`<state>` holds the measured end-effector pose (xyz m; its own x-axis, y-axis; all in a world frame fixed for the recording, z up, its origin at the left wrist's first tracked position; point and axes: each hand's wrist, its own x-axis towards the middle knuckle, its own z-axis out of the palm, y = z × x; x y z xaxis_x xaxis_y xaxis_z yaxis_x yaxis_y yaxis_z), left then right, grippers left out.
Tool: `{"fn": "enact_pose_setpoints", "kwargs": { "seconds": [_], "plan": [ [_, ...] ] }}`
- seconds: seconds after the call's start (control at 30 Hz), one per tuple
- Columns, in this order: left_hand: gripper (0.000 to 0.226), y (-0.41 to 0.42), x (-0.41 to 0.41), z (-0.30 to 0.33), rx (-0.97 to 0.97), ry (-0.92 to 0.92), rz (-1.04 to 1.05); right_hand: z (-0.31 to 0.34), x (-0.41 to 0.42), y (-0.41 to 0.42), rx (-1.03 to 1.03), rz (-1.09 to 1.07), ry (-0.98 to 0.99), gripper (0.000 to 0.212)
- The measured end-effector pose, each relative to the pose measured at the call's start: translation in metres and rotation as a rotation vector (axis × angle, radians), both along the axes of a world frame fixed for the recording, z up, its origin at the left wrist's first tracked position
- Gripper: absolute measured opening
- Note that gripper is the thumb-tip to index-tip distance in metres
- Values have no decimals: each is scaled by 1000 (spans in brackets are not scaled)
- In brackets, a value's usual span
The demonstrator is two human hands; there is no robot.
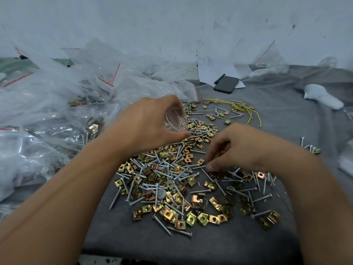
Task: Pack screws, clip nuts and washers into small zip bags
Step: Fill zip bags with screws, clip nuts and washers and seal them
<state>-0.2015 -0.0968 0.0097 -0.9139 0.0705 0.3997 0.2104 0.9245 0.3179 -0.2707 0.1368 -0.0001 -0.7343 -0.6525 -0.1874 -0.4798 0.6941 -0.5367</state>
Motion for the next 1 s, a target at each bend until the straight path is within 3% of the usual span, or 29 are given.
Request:
{"fn": "enact_pose_setpoints", "kwargs": {
  "seconds": [0.17,0.37,0.7,0.77,0.87,0.93,1.0],
  "plan": [
    [47,0,0,-1,5,-1,-4,-2,3,-7,25,-10,17,11],
    [44,1,-1,0,11,1,6,0,7,-11,-136,74,84,10],
    [45,2,1,2,20,-14,13,-2,17,-33,108,97,180,8],
    [46,2,1,2,11,-21,1,1,17,-25,28,98,150,9],
    [50,2,1,4,6,-28,-15,13,14,-8,-316,55,109,8],
    [53,2,1,3,-2,-35,-28,16,11,-5,-509,-2,187,10],
    [54,3,1,1,-27,-21,-35,13,10,-11,-544,-44,279,12]
  ]
}}
